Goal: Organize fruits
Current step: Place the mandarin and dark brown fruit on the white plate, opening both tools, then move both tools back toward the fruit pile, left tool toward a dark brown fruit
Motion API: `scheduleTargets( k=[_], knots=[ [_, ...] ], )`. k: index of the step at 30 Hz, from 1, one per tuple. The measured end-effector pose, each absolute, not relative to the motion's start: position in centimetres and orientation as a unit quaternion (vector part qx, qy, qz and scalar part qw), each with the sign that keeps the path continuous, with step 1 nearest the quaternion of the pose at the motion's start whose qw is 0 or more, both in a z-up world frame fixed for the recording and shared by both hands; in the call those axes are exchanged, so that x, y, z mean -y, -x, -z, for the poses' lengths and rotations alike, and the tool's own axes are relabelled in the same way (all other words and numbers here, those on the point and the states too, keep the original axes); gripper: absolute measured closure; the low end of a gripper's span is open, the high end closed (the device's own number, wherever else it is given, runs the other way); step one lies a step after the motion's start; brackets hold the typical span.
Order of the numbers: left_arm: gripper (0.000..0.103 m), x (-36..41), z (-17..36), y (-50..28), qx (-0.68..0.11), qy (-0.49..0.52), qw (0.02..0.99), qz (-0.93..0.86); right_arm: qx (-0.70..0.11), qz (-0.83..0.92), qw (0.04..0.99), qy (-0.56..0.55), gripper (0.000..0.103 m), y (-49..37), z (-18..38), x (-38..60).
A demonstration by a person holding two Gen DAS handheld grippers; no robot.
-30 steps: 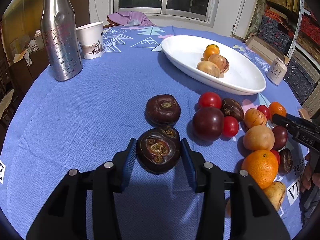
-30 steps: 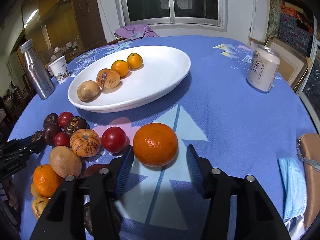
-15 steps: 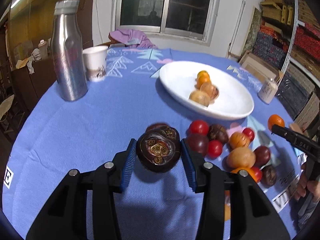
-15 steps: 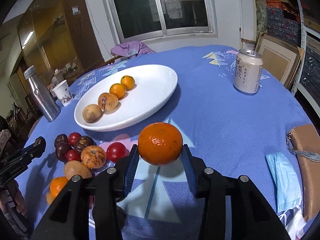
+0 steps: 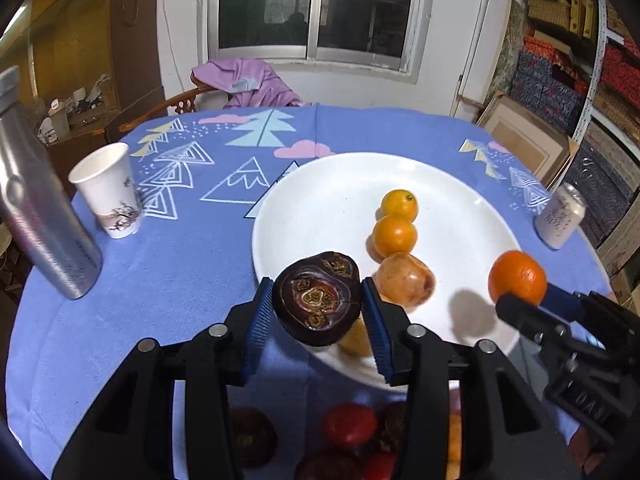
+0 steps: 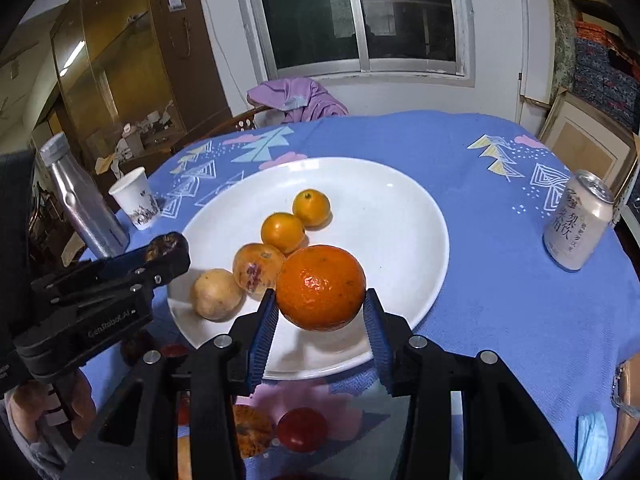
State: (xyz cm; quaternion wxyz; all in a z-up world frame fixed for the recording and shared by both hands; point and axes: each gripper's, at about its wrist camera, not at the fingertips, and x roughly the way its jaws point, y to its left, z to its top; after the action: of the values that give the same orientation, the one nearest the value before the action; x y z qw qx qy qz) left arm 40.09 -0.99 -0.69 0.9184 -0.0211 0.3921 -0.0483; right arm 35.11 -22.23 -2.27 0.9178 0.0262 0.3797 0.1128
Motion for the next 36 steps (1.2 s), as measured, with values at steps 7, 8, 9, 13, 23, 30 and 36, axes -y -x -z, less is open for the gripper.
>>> scheduleTargets(
  k=[7,8,9,13,23,30,36],
  knots=[
    [0.043,1.4,1.5,-42.2,-0.393,0.017,0.918,0.060,-0.387,-0.095,0.917,-0.030,0.057,-36.1,3.6,23.0],
    [0.040,1.5,1.3,-42.0,-0.389,0.016,0.919,0.062,-0.385,-0.093,0.918,-0.029,0.057,-36.0,3.6,23.1],
    [0.038,1.6,1.1,-41.8,-0.386,0.014,0.920,0.063,-0.380,-0.091,0.920,-0.027,0.052,-35.9,3.5,23.2],
    [0.026,1.0,-0.2,-40.5,-0.372,0.018,0.926,0.060,-0.352,-0.084,0.932,-0.021,0.041,-34.9,2.2,23.4],
    [0.005,-4.1,0.6,-32.2,-0.359,-0.003,0.933,-0.003,-0.314,-0.064,0.942,-0.098,0.010,-30.3,0.2,28.4],
    [0.005,-7.3,2.8,-29.7,-0.379,0.035,0.924,-0.030,-0.354,-0.065,0.909,-0.209,0.009,-27.4,2.9,31.9],
    [0.005,-8.2,4.4,-30.3,-0.413,0.072,0.908,-0.019,-0.349,-0.052,0.903,-0.246,0.008,-26.5,3.5,33.3]
  ],
)
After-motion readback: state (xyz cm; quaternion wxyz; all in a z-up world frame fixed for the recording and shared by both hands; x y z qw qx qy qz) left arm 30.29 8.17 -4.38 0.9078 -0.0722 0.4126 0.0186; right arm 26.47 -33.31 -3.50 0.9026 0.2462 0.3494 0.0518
